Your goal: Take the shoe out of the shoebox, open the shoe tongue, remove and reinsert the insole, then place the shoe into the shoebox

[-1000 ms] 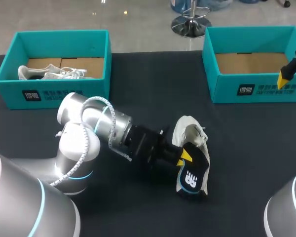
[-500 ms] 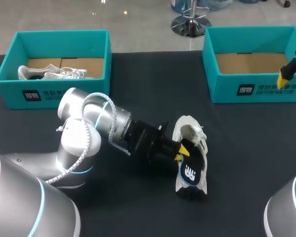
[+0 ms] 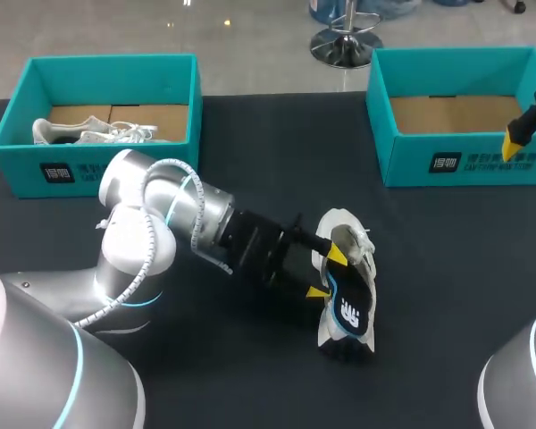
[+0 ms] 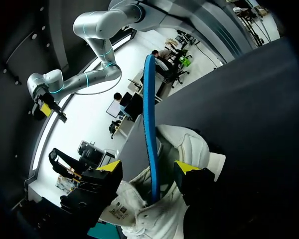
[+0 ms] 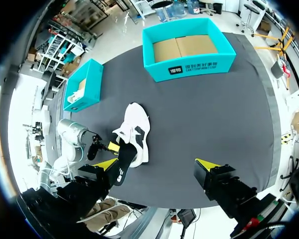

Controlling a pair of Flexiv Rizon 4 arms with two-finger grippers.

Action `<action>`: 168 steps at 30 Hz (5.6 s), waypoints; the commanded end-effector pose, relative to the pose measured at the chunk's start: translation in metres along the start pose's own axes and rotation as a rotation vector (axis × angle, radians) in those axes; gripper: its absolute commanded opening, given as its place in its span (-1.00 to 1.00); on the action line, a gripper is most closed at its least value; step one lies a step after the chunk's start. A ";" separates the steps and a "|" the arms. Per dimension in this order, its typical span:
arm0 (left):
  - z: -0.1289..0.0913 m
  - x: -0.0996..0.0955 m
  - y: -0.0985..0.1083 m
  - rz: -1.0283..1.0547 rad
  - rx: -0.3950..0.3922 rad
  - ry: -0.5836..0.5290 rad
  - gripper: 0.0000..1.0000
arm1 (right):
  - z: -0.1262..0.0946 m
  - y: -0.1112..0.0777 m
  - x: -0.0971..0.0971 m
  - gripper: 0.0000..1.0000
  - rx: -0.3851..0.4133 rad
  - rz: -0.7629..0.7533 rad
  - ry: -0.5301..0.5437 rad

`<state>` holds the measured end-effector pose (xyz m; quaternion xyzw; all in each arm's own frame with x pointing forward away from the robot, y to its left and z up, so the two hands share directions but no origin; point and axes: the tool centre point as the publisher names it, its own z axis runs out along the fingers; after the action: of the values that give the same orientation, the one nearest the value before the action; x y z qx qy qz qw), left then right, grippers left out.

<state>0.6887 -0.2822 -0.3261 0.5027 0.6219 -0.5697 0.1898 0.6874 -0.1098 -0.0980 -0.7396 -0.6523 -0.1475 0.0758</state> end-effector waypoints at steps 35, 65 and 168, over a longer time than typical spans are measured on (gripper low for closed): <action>-0.003 0.003 0.020 0.038 -0.112 0.063 -1.00 | 0.000 0.003 0.001 1.00 0.006 0.000 -0.003; 0.007 -0.001 -0.010 0.078 -0.077 0.089 -0.30 | 0.000 0.003 0.001 1.00 0.006 0.000 -0.003; 0.000 0.009 -0.003 0.081 -0.123 0.076 -1.00 | 0.000 0.003 0.001 1.00 0.006 0.000 -0.003</action>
<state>0.6826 -0.2779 -0.3322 0.5347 0.6416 -0.5038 0.2208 0.6872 -0.1101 -0.0981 -0.7396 -0.6522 -0.1476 0.0756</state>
